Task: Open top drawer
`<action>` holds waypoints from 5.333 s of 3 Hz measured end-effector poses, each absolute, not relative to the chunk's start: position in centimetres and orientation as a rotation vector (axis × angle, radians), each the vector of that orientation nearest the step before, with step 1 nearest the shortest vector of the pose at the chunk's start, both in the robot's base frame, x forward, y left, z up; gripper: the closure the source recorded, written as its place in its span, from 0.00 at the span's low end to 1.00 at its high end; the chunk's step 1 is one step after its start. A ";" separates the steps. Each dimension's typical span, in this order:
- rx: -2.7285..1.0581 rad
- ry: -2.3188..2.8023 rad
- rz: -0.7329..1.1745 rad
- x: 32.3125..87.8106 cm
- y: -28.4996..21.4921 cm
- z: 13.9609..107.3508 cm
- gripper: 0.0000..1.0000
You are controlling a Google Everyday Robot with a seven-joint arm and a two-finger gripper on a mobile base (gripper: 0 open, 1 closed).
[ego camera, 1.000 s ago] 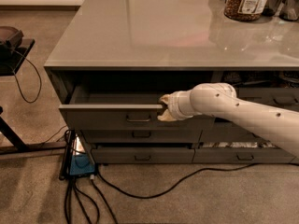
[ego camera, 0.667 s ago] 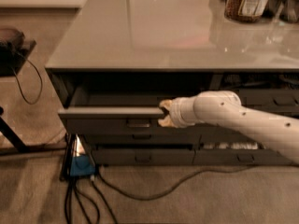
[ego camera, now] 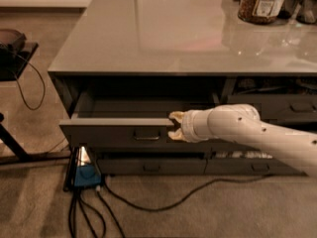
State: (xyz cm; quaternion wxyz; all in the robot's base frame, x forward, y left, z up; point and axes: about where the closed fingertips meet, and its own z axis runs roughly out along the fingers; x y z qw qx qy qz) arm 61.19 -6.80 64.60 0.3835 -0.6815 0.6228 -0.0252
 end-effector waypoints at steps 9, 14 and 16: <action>-1.822 1.624 -0.188 57.8 -6.4 68.5 0.00; -1.652 1.621 -0.313 63.3 -9.2 84.2 0.89; -1.660 1.726 -0.299 66.3 -10.8 78.0 1.00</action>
Offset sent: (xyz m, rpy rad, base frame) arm -0.3669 -0.0477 -0.0562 0.1382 0.0824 -0.1809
